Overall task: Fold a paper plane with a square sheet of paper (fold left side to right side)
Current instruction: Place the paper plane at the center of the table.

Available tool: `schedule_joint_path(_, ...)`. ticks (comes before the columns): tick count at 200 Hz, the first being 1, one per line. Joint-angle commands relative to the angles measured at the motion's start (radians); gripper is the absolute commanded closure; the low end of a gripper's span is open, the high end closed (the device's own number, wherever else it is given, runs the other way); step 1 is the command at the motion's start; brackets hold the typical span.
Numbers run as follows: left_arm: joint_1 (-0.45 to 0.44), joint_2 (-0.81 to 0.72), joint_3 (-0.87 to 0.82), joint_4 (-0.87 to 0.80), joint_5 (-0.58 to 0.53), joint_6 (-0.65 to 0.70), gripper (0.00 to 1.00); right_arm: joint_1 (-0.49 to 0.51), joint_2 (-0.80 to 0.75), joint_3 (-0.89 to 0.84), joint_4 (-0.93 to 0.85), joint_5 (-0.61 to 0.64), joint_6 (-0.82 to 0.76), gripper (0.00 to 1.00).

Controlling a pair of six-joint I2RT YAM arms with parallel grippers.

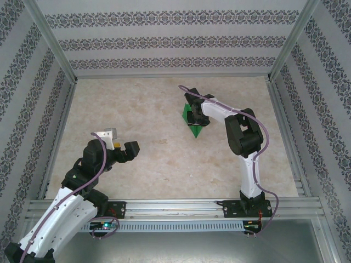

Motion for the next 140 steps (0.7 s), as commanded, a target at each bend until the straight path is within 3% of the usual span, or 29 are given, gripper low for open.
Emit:
schedule_joint_path(1, 0.015, 0.002, 0.011, -0.013, -0.01, -0.011, 0.0, 0.001, -0.039, -0.016, -0.031, 0.003, -0.014, 0.59)
schedule_joint_path(140, 0.023, 0.023, 0.016, 0.001, 0.007, -0.011, 0.0, 0.005, -0.063, -0.011, -0.037, 0.01, -0.023, 0.57)
